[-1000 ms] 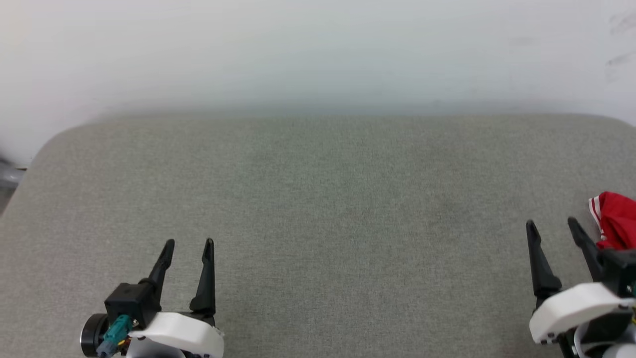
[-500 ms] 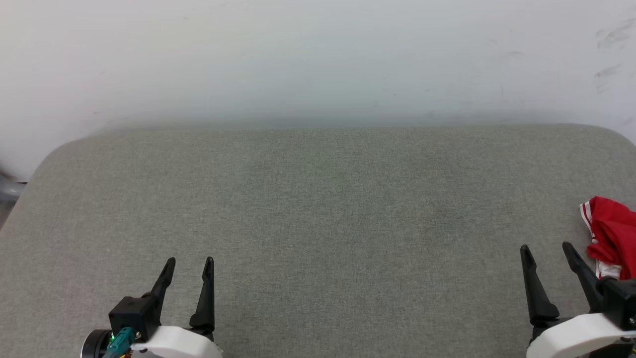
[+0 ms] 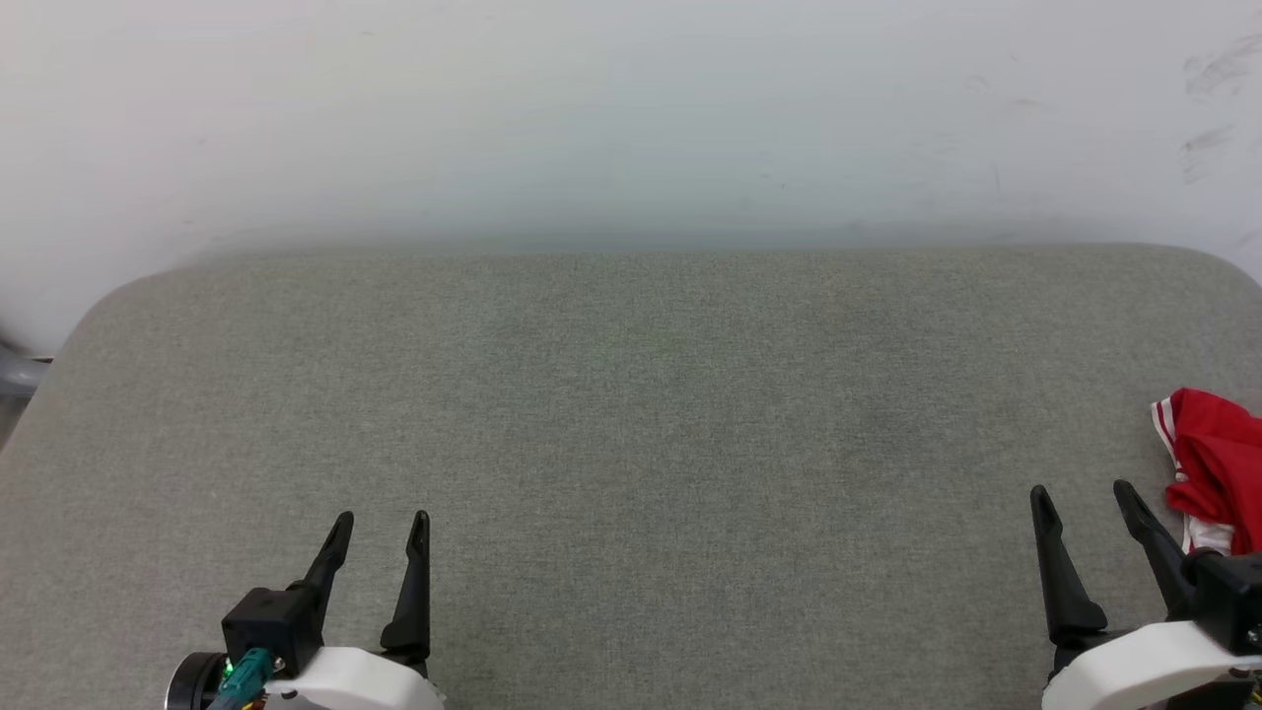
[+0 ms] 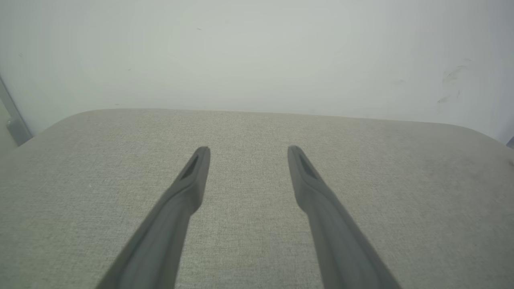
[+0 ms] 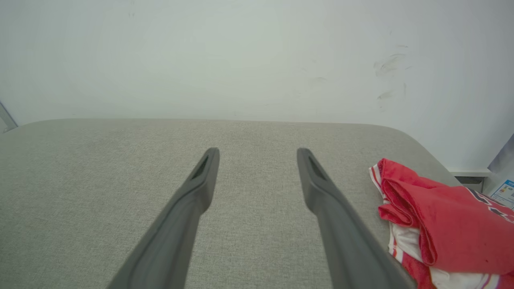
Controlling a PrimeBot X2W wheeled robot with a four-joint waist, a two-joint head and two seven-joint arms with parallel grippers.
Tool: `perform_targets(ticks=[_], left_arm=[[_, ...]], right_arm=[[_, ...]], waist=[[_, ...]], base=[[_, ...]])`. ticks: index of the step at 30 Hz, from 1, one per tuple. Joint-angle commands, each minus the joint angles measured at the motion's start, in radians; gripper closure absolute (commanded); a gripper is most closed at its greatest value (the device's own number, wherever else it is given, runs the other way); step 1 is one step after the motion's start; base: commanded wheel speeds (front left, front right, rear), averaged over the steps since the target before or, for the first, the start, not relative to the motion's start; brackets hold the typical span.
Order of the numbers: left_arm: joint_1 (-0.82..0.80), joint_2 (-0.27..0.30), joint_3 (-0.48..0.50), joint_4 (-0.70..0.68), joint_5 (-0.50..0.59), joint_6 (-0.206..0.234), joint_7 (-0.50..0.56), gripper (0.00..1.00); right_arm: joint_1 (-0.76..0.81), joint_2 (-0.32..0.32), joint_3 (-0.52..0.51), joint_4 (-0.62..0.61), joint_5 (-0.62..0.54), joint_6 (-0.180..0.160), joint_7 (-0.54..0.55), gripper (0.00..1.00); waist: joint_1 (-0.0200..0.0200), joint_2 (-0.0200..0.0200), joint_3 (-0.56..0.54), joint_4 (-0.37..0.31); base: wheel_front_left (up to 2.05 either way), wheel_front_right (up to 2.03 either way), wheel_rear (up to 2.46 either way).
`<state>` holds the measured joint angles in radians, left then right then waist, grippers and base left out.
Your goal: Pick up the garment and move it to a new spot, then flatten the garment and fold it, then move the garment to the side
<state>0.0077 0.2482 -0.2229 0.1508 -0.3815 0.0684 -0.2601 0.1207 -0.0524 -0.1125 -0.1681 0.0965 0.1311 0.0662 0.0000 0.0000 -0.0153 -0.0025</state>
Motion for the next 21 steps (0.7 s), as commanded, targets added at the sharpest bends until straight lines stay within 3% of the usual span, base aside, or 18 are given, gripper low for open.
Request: perform_targets(ticks=[1, 21], left_arm=[[0.007, -0.009, 0.000, 0.014, -0.004, -0.003, 0.003, 1.00], [-0.027, -0.054, 0.083, 0.034, -0.307, -0.052, 0.094, 1.00]], right_arm=[[0.004, 0.000, 0.001, 0.019, 0.002, 0.000, -0.004, 1.00], [-0.057, 0.001, -0.001, 0.115, 0.376, 0.000, 0.010, 1.00]], waist=[[0.0000, 0.0000, 0.001, 0.000], [0.0000, 0.0000, 0.003, 0.000]], base=[[0.00, 0.00, 0.00], [0.00, 0.00, 0.00]])
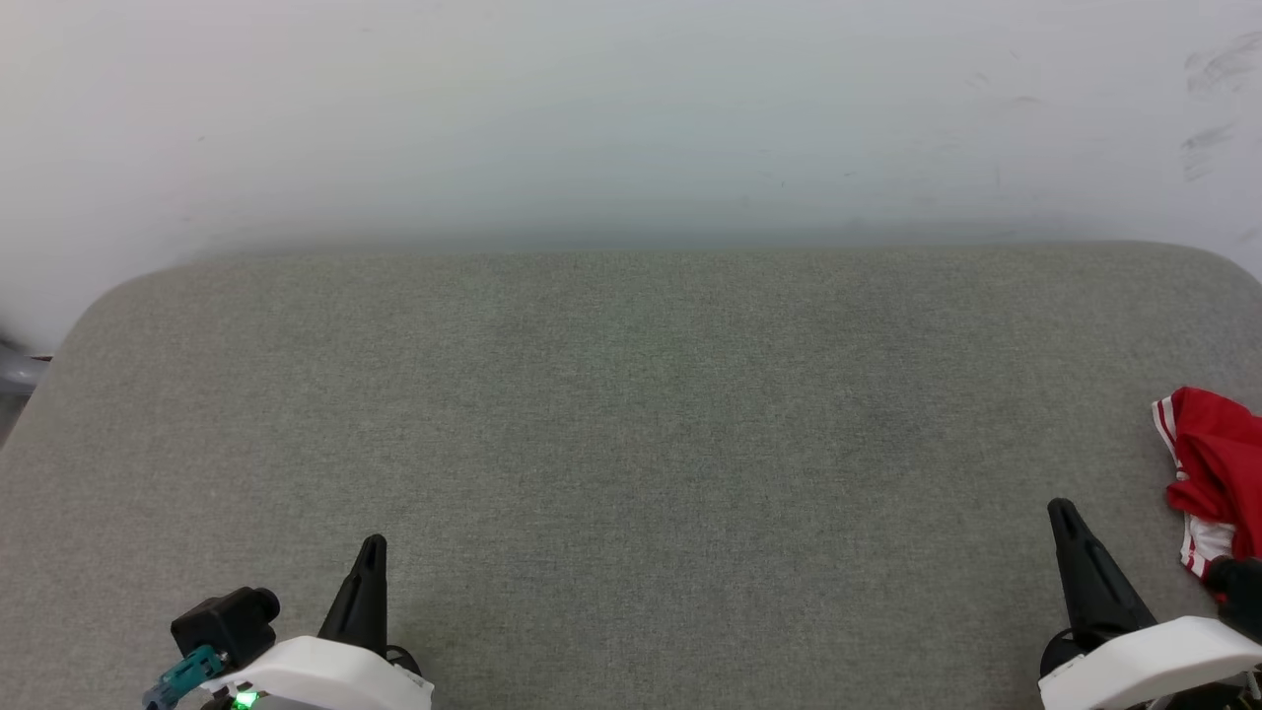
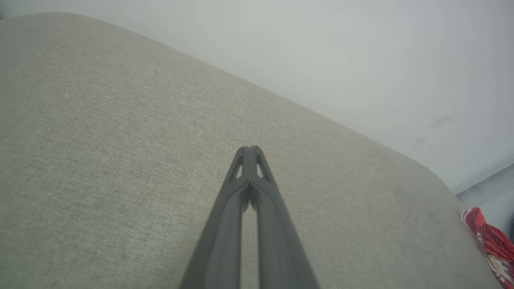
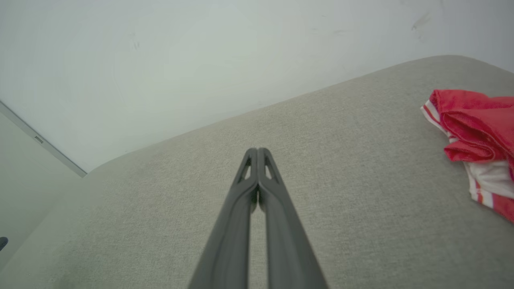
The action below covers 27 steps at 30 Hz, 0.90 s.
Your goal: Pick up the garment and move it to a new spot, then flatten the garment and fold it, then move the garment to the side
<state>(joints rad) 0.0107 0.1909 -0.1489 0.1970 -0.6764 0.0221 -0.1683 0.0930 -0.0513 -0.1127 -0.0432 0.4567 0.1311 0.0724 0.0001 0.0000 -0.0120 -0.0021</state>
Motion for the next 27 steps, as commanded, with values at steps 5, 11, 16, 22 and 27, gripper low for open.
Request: perform_targets(ticks=[5, 11, 16, 22, 27], left_arm=[[-0.037, -0.007, 0.028, -0.008, -0.080, -0.016, 0.023, 1.00], [-0.047, -0.022, 0.053, -0.002, -0.170, -0.031, 0.050, 1.00], [-0.054, -0.031, 0.070, 0.001, -0.230, -0.042, 0.068, 1.00], [-0.060, -0.041, 0.089, 0.005, -0.298, -0.052, 0.089, 1.00], [-0.067, -0.050, 0.104, 0.009, -0.352, -0.061, 0.106, 1.00]], right_arm=[[-0.043, 0.000, -0.001, 0.011, 0.100, 0.000, 0.006, 1.00], [-0.060, 0.000, -0.001, 0.040, 0.211, 0.000, 0.010, 1.00], [-0.072, 0.000, -0.001, 0.059, 0.285, 0.000, 0.013, 1.00], [-0.086, 0.000, -0.001, 0.081, 0.369, 0.000, 0.014, 1.00], [-0.096, 0.000, -0.001, 0.099, 0.435, 0.000, 0.017, 1.00]], waist=[[-0.0001, 0.0000, 0.001, 0.000], [-0.0001, 0.0000, 0.002, 0.000], [-0.0001, 0.0000, 0.002, 0.000], [-0.0001, 0.0000, 0.003, 0.000], [-0.0001, 0.0000, 0.004, 0.001]], base=[[0.00, 0.00, 0.00], [0.00, 0.00, 0.00], [0.00, 0.00, 0.00], [0.00, 0.00, 0.00], [0.00, 0.00, 0.00]])
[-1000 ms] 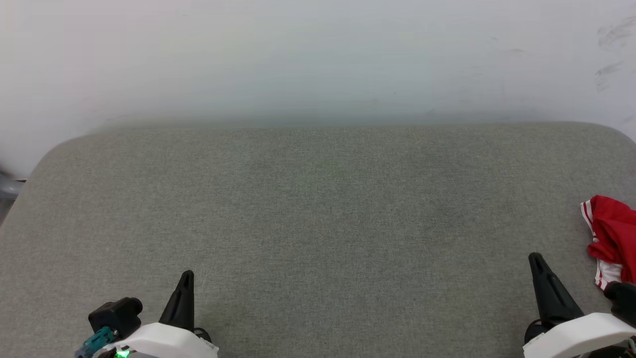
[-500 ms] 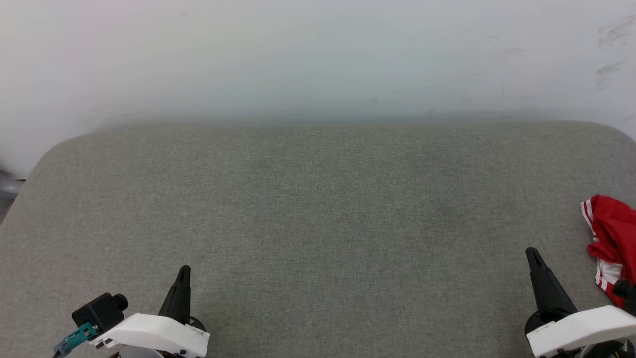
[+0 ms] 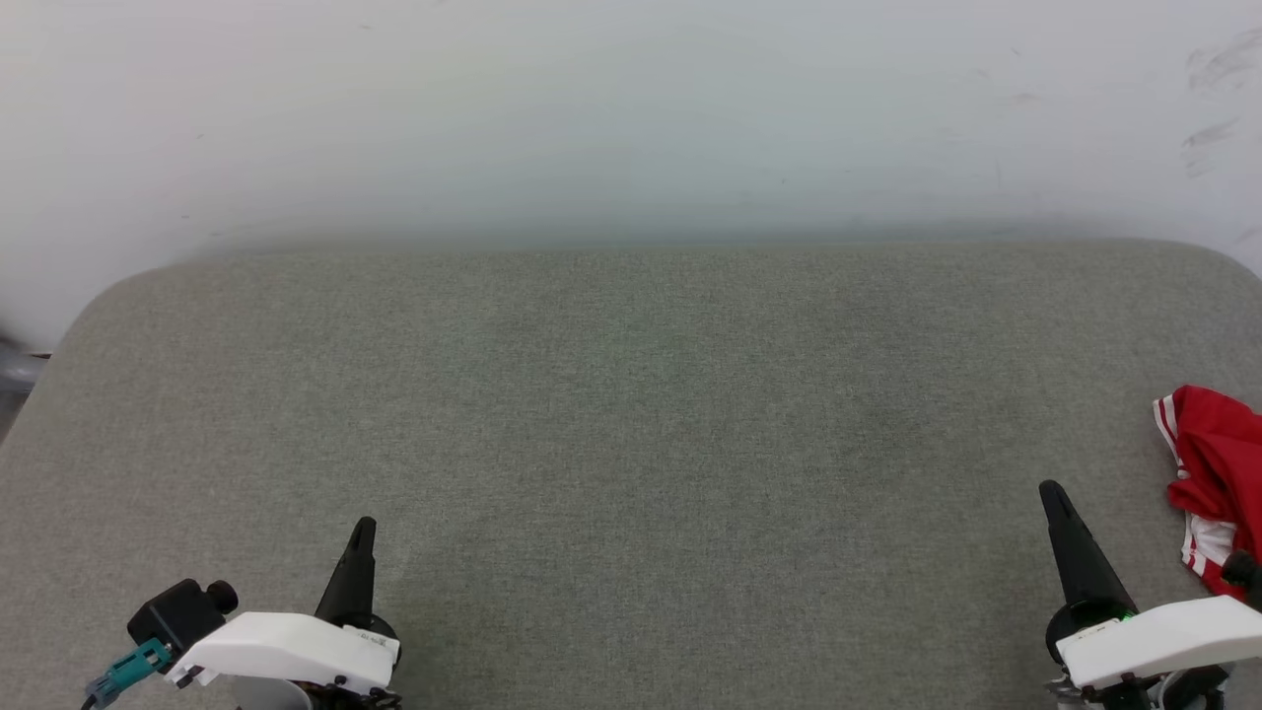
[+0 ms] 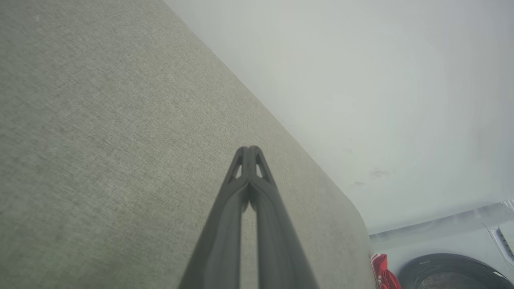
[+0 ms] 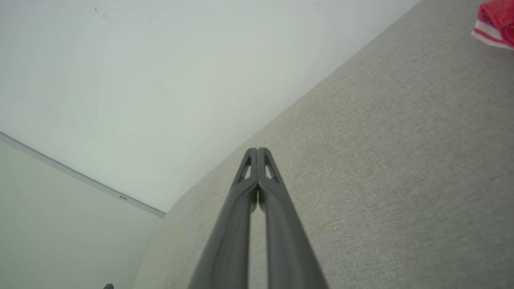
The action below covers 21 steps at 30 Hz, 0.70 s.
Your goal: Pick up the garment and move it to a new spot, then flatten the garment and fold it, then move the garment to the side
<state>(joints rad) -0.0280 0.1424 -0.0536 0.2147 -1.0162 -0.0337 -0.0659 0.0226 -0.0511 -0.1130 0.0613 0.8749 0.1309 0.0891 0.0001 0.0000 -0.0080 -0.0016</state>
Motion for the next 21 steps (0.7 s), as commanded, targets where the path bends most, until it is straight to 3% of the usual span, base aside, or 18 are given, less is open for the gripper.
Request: perform_targets(ticks=[1, 21], left_arm=[[-0.029, -0.003, 0.012, -0.008, -0.022, -0.006, 0.006, 1.00], [-0.050, -0.033, 0.064, 0.005, -0.211, -0.038, 0.064, 1.00]], right_arm=[[-0.028, 0.000, -0.001, -0.003, 0.029, 0.000, 0.001, 1.00], [-0.065, 0.000, -0.001, 0.059, 0.263, 0.000, 0.009, 1.00]], waist=[[-0.0001, 0.0000, 0.000, 0.000], [-0.0001, 0.0000, 0.003, 0.000]], base=[[0.00, 0.00, 0.00], [0.00, 0.00, 0.00]])
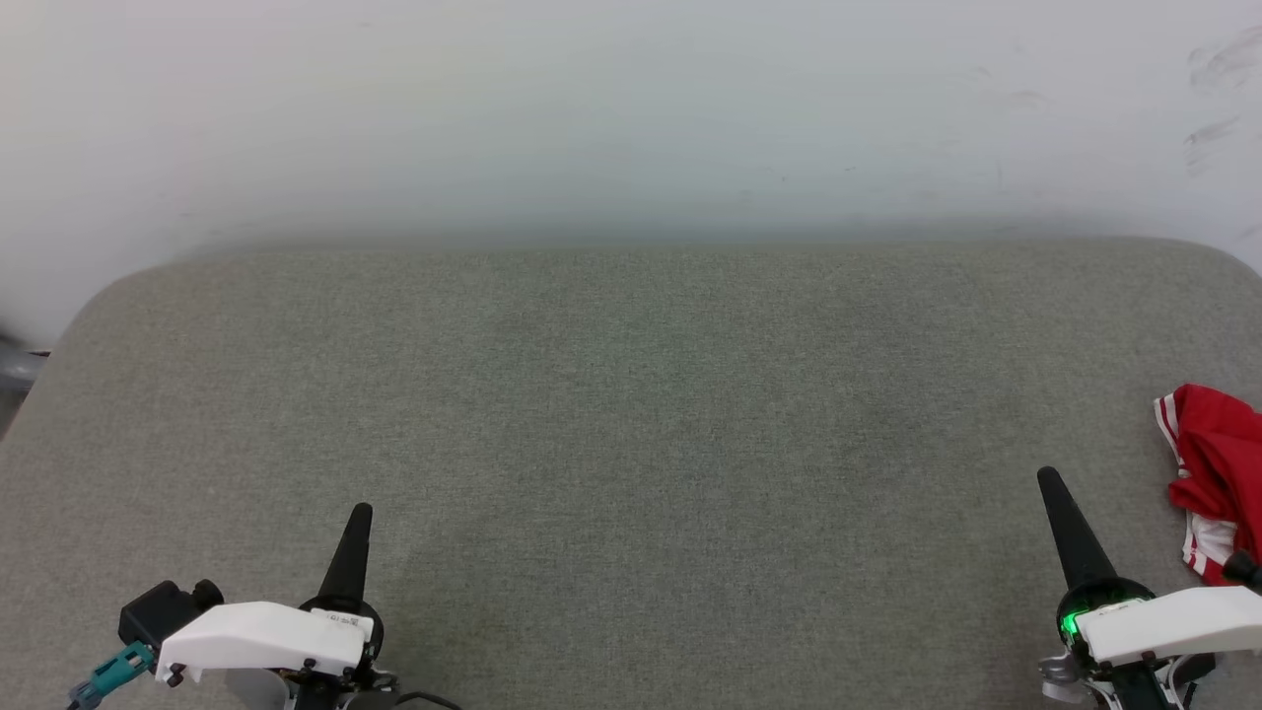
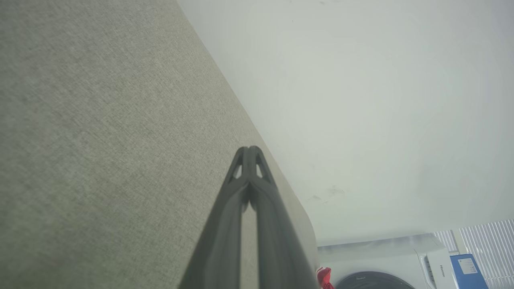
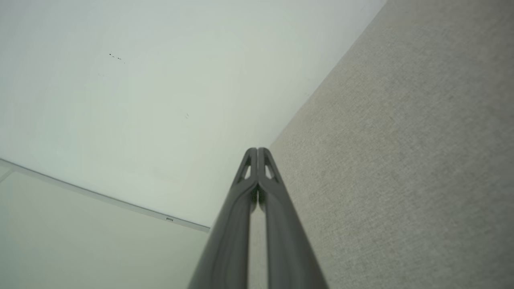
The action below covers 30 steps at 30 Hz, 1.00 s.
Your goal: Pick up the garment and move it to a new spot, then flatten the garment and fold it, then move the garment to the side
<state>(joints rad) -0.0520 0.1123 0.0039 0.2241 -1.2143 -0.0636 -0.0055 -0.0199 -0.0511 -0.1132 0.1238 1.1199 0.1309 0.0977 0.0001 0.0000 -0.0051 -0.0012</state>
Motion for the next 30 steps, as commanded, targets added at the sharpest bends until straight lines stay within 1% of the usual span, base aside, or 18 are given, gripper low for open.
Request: perform_targets(ticks=[1, 16, 30], left_arm=[[-0.027, -0.004, 0.008, -0.004, -0.022, -0.010, 0.006, 1.00], [-0.038, -0.022, 0.042, 0.004, -0.141, -0.029, 0.044, 1.00], [-0.046, -0.038, 0.067, 0.011, -0.234, -0.044, 0.073, 1.00]], right_arm=[[-0.024, 0.000, -0.001, -0.001, 0.028, 0.000, 0.000, 1.00], [-0.047, 0.001, -0.001, 0.038, 0.176, 0.000, 0.006, 1.00], [-0.066, 0.001, -0.001, 0.069, 0.290, 0.000, 0.009, 1.00]], waist=[[0.0000, 0.0000, 0.000, 0.000], [0.0000, 0.0000, 0.002, 0.000], [0.0000, 0.0000, 0.004, 0.001]], base=[[0.00, 0.00, 0.00], [0.00, 0.00, 0.00], [0.00, 0.00, 0.00]])
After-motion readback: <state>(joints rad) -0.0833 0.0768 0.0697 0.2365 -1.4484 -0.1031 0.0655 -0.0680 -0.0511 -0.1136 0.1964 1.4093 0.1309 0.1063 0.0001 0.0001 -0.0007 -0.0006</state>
